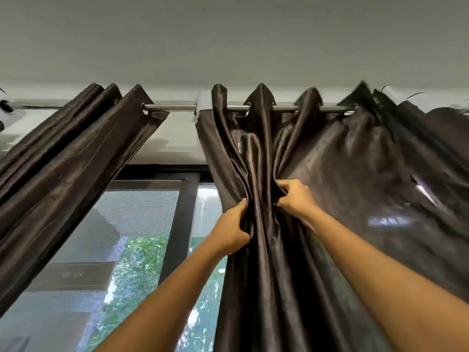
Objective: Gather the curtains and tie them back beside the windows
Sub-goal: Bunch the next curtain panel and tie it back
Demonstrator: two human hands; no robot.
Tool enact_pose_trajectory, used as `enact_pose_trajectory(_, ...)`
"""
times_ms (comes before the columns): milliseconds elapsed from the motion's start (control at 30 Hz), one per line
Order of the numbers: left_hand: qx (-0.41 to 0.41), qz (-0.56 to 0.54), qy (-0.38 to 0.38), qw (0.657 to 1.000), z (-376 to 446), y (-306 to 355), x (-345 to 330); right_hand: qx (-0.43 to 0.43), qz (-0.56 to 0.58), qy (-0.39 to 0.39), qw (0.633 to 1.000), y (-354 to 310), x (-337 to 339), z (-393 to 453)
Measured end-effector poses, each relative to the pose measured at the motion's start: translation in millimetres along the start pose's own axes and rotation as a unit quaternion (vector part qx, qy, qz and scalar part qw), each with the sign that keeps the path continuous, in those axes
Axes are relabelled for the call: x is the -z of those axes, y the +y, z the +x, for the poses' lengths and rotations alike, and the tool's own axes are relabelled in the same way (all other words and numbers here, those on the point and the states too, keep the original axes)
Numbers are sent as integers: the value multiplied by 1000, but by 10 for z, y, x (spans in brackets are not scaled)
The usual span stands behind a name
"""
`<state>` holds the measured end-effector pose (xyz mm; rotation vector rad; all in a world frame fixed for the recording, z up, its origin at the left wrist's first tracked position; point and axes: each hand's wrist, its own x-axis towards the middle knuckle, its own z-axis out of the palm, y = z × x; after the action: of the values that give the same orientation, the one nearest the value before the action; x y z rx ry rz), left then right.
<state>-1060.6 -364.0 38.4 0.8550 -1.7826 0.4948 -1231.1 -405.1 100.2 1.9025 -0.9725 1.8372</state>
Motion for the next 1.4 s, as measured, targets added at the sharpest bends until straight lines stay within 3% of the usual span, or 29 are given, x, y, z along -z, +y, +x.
enact_pose_trajectory(100,-44,-23,-36,998,164,299,-399,52,-42,-44,997,64,271,50)
enact_pose_trajectory(200,-59,-3,-67,996,279,640,-755,38,-120,-77,989,356,643,12)
enact_pose_trajectory(300,-45,16,-62,997,368,703,-905,-6,-340,18,940,629,869,-94)
enact_pose_trajectory(333,-37,23,-60,997,368,672,-911,-27,-350,71,934,705,908,-132)
enact_pose_trajectory(400,-27,39,-53,997,327,566,-871,-101,-204,100,969,861,936,-151)
enact_pose_trajectory(467,-19,56,-46,997,252,461,-796,-158,-38,41,986,972,867,-123)
enact_pose_trajectory(533,-11,72,-43,996,180,352,-699,-176,-10,-12,984,951,720,-73)
enact_pose_trajectory(633,-3,84,-44,995,77,210,-501,-80,-46,-36,995,731,430,40)
enact_pose_trajectory(800,35,101,-31,994,-117,-33,-36,63,88,-101,989,-367,-263,-36)
enact_pose_trajectory(933,30,65,20,997,-266,-246,343,165,-55,-122,977,-877,-344,-104)
enact_pose_trajectory(1000,15,40,6,999,-300,-279,433,166,-220,-50,960,-738,-233,-71)
enact_pose_trajectory(1067,4,12,-12,1000,-281,-235,452,180,-311,82,930,-537,-129,-45)
enact_pose_trajectory(1100,1,-9,-20,1000,-263,-200,449,174,-299,132,929,-455,-96,-47)
enact_pose_trajectory(1167,3,-53,-24,998,-214,-139,433,110,-201,150,962,-334,-34,-9)
enact_pose_trajectory(1233,17,-80,-30,996,-184,-91,410,15,-14,59,998,-252,25,11)
enact_pose_trajectory(1267,26,-93,-36,995,-170,-79,389,-6,81,12,997,-226,32,11)
enact_pose_trajectory(1400,27,-153,-75,985,-187,-55,262,36,245,-75,966,-302,-23,-106)
